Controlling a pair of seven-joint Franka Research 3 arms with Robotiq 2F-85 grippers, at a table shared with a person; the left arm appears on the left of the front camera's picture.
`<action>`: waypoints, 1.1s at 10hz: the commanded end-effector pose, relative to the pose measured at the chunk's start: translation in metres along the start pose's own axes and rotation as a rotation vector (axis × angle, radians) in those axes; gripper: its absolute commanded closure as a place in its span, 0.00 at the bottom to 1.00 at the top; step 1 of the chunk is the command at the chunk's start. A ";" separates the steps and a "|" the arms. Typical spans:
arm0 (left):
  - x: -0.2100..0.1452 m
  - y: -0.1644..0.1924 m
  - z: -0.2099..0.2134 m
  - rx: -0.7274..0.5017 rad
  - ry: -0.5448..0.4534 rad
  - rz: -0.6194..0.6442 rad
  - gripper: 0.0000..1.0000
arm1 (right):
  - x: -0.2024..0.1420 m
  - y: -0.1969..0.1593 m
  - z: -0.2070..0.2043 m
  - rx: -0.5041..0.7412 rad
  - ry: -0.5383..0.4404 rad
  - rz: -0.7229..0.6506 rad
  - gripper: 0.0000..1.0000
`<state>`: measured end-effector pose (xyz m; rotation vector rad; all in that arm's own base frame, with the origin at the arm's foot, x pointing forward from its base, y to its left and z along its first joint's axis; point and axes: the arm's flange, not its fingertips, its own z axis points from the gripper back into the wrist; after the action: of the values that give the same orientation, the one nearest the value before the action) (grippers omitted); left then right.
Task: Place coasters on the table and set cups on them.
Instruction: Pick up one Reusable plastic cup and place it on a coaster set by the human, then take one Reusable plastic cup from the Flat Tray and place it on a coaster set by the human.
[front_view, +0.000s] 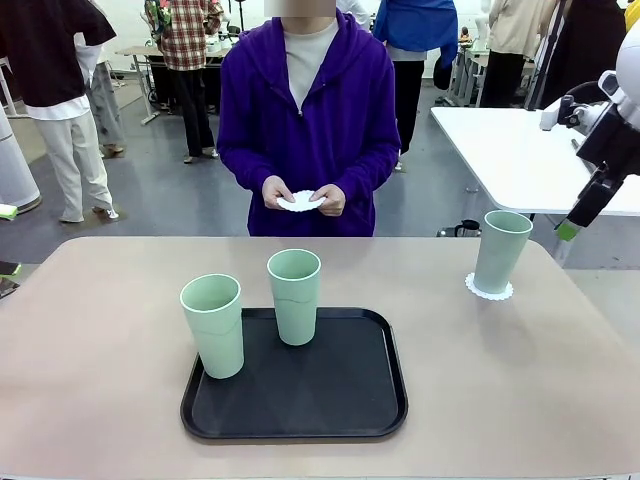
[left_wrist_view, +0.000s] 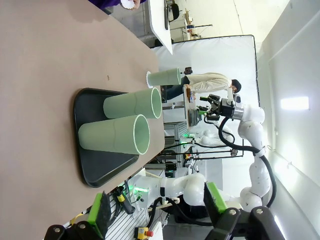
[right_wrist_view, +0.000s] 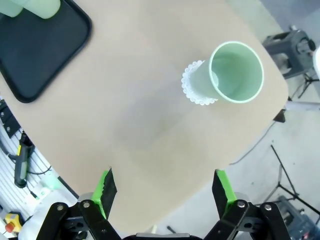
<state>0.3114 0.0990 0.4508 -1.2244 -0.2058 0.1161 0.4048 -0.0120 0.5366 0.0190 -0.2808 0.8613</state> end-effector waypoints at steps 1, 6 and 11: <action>0.000 0.000 0.002 -0.017 -0.004 -0.014 0.00 | -0.008 -0.003 -0.005 -0.019 0.012 -0.008 0.00; 0.000 0.000 0.002 -0.017 -0.004 -0.014 0.00 | -0.008 -0.003 -0.005 -0.019 0.012 -0.008 0.00; 0.000 0.000 0.002 -0.017 -0.004 -0.014 0.00 | -0.008 -0.003 -0.005 -0.019 0.012 -0.008 0.00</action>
<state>0.3114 0.0990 0.4508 -1.2244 -0.2059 0.1161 0.4046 -0.0204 0.5323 0.0273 -0.2823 0.8599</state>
